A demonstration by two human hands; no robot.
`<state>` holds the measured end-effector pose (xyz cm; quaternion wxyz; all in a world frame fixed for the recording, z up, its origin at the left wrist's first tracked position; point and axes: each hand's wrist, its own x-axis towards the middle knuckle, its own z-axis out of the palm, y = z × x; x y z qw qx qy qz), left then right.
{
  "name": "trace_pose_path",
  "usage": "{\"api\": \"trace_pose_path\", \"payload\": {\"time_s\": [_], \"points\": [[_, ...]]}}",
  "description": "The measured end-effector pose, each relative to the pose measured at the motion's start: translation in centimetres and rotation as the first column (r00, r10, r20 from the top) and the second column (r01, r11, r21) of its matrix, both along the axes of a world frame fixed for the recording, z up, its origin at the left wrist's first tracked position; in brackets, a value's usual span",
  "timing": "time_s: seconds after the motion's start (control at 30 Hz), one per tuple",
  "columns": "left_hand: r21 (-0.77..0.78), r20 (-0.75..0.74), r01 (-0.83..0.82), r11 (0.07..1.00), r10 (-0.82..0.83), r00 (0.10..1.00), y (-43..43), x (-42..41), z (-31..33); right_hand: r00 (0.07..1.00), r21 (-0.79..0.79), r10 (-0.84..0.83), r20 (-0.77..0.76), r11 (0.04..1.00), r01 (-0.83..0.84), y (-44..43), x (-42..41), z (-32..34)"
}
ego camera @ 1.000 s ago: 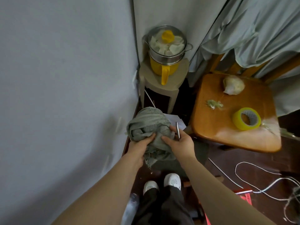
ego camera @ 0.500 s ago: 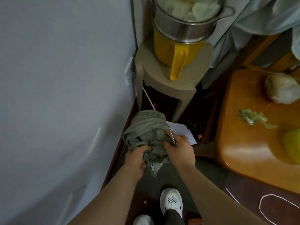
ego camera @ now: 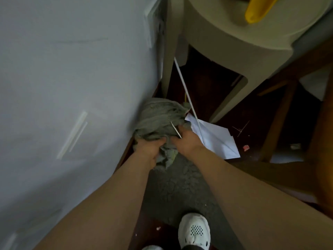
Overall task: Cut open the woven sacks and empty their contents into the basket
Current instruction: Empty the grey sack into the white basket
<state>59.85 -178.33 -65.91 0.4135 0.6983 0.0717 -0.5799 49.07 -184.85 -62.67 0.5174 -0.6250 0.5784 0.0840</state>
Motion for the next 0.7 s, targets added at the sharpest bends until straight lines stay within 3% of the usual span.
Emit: {"api": "trace_pose_path", "payload": {"time_s": [0.13, 0.27, 0.37, 0.47, 0.7], "points": [[0.026, 0.027, 0.089, 0.996, -0.090, 0.996, 1.2, -0.6, 0.1, 0.997, 0.077, -0.019, -0.069, 0.997, 0.024, 1.4, -1.5, 0.5], [0.078, 0.175, 0.324, 0.943, -0.332, 0.927, 2.1, -1.9, 4.3, 0.982, 0.118, -0.143, -0.124, 0.980, 0.158, 2.7, -4.1, 5.1], [0.171, 0.363, 0.564, 0.808, -0.583, 0.727, 2.6, -2.6, 10.2, 0.962, 0.108, -0.226, -0.154, 0.964, 0.244, 3.5, -5.5, 10.5], [0.223, 0.454, 0.687, 0.692, -0.697, 0.555, 3.4, -3.5, 17.2, 0.945, 0.097, -0.291, -0.147, 0.947, 0.307, 4.6, -6.5, 16.9], [0.380, 0.510, 0.780, 0.497, -0.816, 0.272, 8.1, -5.5, 31.5, 0.921, 0.095, -0.382, -0.078, 0.916, 0.389, 9.4, -8.4, 31.1]]}}
